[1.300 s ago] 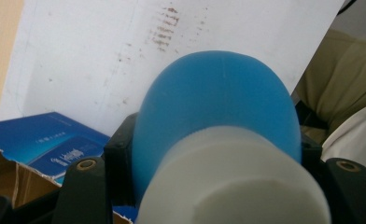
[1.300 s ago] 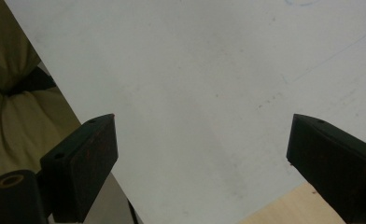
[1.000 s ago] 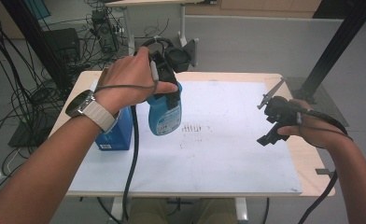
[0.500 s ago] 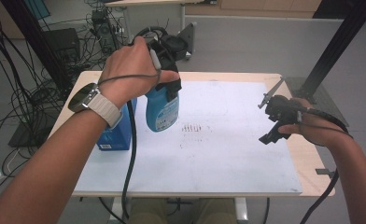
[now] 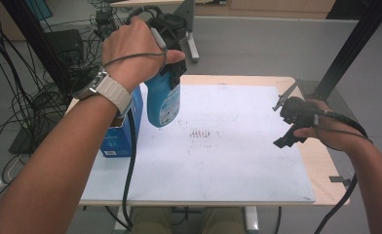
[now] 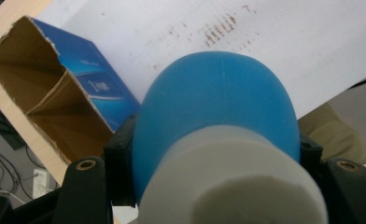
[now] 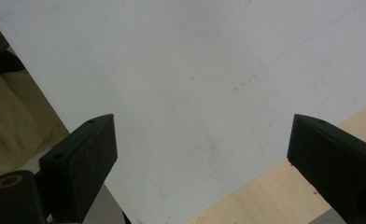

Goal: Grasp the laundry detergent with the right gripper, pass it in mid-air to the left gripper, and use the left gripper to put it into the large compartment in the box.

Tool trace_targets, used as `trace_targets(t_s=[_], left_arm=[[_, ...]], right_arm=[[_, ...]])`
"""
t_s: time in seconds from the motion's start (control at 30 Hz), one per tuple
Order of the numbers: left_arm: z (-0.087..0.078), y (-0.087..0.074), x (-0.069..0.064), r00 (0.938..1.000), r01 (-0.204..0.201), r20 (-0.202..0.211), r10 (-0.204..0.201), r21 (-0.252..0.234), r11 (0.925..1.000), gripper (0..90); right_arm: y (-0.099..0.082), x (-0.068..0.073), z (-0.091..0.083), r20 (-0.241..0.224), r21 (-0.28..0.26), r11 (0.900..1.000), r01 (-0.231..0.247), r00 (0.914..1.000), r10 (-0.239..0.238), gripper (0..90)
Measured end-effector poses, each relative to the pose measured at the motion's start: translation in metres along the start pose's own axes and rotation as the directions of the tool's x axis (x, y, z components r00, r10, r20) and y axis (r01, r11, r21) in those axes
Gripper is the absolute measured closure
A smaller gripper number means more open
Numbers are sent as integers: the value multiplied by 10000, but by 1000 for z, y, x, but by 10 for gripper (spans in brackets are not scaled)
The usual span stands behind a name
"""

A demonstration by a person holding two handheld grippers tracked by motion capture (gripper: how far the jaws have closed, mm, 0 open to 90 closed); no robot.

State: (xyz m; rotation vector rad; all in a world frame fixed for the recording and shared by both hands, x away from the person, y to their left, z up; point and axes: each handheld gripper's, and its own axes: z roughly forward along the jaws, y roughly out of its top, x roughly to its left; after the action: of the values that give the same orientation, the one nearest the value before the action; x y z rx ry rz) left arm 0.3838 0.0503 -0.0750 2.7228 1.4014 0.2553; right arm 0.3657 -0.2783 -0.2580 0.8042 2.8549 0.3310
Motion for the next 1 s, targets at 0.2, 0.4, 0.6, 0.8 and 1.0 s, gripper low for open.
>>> trace_targets(t_s=[0.2,0.4,0.6,0.8,1.0], left_arm=[[-6,1,11,9979,637,-98,-635,182,9978,377],[-10,1,26,9901,1404,2,-1404,94,9900,377],[-13,-1,38,9803,1974,46,-1975,108,9803,377],[-16,-5,49,9705,2404,180,-2406,129,9706,377],[-22,-9,59,9589,2832,121,-2835,227,9588,376]], right_arm=[[2,-3,0,116,-5,10000,-25,9999,25,86],[7,-5,4,151,-13,10000,57,9999,-57,88],[11,-8,7,141,24,9999,139,9998,-140,88],[15,-10,7,216,102,9998,185,9996,-187,88],[15,-12,5,275,42,9998,184,9995,-185,88]])
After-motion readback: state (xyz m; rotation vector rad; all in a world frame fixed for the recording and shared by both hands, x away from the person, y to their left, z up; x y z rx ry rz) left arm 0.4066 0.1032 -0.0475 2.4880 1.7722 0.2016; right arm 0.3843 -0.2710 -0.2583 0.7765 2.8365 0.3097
